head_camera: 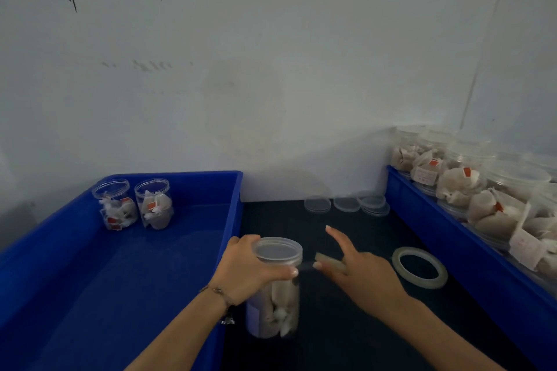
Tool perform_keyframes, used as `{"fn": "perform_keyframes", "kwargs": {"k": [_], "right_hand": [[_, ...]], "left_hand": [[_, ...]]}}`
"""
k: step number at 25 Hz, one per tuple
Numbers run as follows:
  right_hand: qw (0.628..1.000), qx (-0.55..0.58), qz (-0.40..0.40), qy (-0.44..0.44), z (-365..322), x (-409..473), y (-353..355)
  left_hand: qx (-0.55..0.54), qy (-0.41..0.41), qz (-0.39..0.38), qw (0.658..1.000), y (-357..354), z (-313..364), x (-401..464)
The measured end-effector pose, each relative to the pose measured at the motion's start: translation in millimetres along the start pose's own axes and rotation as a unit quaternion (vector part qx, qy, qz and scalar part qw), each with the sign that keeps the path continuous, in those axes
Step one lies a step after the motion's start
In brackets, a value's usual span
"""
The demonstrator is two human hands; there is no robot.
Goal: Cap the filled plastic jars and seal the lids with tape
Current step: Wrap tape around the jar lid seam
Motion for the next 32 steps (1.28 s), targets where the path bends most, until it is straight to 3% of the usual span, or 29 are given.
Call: {"fn": "perform_keyframes", "kwargs": {"k": [5,8,16,19,23,26,29,32], "right_hand": [[0.997,0.034,0.045,0.047,-9.0,-4.3,51.8],[0.995,0.058,0.05,0.058,-11.6,-7.8,70.2],[0.97,0.23,-0.052,0.054,-11.9,1.7,71.4],[0.948,0.295,-0.107,0.05,-22.3,4.1,63.2],[0.91,0.33,-0.243,0.066,-40.6,-11.8,42.0],[0.834,0.462,-0.299,0.038,-47.0,-20.8,31.0],[0.785,0.547,-0.288,0.043,-55.4,-24.2,28.9],[0.794,0.562,-0.226,0.048,-57.0,-23.1,28.7]], "left_hand": [[-0.215,0.047,-0.085,0.972,1.8,8.7,-6.1],[-0.238,0.021,-0.116,0.964,1.2,16.9,-9.2],[-0.255,-0.053,-0.127,0.957,1.6,32.7,-15.8],[-0.313,-0.064,-0.136,0.938,1.4,36.3,-18.7],[-0.401,-0.068,-0.155,0.9,1.5,37.0,-22.7],[-0.424,-0.08,-0.148,0.89,0.8,42.6,-19.3],[-0.388,-0.028,-0.073,0.918,-0.9,25.9,-13.0],[-0.354,0.011,-0.105,0.929,-5.9,22.5,-1.1]]}}
Point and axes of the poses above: each hand's wrist, its own x-axis towards the middle knuckle, its own y-axis out of the back of the hand, z = x × y, the point moved 6 cm from there along x, towards the middle knuckle, and after that the axes turned 7 degrees about -y, right-handed, at the moved point
